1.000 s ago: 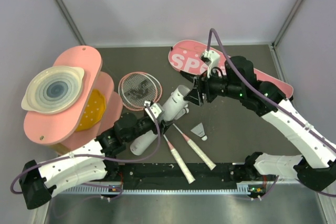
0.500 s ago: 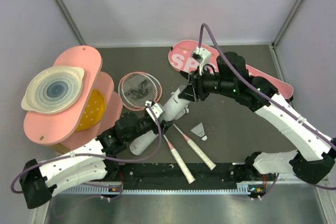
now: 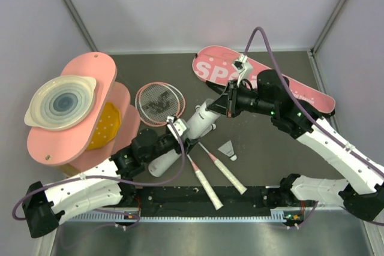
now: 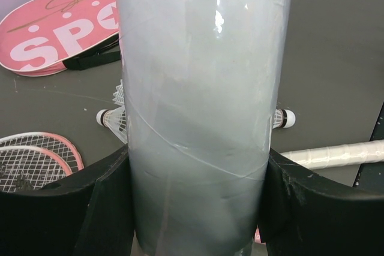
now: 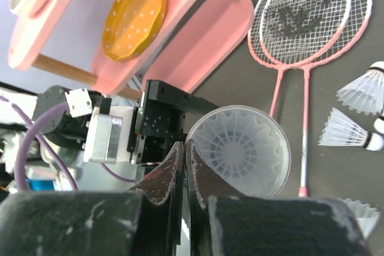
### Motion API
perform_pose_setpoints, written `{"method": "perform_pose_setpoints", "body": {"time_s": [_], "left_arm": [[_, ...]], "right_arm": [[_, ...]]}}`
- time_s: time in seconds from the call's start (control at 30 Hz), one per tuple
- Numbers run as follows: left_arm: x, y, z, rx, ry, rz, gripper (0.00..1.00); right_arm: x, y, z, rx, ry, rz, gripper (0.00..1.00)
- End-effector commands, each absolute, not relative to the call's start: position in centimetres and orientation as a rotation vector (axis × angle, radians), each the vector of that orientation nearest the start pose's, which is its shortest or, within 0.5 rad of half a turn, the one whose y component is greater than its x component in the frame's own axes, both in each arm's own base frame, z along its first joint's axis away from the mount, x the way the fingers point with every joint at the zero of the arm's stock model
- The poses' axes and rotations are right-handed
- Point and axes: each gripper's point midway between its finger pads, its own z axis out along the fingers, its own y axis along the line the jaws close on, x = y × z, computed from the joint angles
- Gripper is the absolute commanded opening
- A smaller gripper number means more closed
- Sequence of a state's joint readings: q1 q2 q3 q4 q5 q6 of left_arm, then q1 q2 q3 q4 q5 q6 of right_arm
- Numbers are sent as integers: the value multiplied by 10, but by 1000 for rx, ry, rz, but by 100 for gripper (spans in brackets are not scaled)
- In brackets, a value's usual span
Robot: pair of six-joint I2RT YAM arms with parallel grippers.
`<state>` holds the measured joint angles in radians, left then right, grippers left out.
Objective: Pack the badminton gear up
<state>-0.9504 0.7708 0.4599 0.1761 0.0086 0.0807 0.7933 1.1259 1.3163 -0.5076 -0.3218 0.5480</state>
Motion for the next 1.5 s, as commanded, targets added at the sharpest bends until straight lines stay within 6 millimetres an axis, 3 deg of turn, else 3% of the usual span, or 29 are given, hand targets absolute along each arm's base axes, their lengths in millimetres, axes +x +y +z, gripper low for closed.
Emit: {"method": "perform_pose_setpoints", "body": {"time_s": [0.0,0.03,0.13,0.3,0.4,0.5,0.57,0.6,0.63,0.7,0.73,0.77,0.8,0.9,1.13,1.33,1.43,1.47], "left_arm": [[200,-263,216,800,1514,-638,13],[200,-263,216,793,1516,-640,13],[201,-259,212,779,1526,-631,9],[199,-257,210,773,1537,-629,4],[199,-256,213,767,1523,-636,4],[199,-254,216,746,1523,-637,4],[199,-250,222,708,1516,-644,4],[199,-248,224,691,1513,-645,4],[198,-245,230,674,1492,-649,5],[196,-243,237,642,1477,-677,5],[195,-241,244,637,1459,-680,6],[194,-240,248,635,1453,-681,6],[193,-238,250,639,1452,-679,7],[192,-235,262,655,1424,-656,7],[187,-238,270,744,1366,-634,11],[182,-241,277,808,1335,-631,13],[178,-246,283,848,1327,-648,13],[176,-247,281,868,1333,-653,14]], "right_arm": [[160,307,393,-360,1889,1485,0],[159,307,390,-285,1902,1540,0],[156,292,425,-171,1786,1645,0],[168,265,458,-7,1702,1732,0],[171,255,461,23,1674,1728,0],[183,242,448,56,1701,1559,0],[196,219,411,28,1794,1256,0],[214,198,392,33,1805,1034,0],[220,184,348,56,1917,885,0],[238,152,303,172,1934,655,0],[241,147,256,181,2017,570,0],[243,145,238,198,2045,537,0],[241,141,202,226,2119,484,0],[237,129,154,296,2205,380,0],[230,99,85,416,2393,146,0],[222,88,59,477,2469,43,10],[224,89,61,473,2472,41,32],[229,92,67,434,2469,45,52]]}}
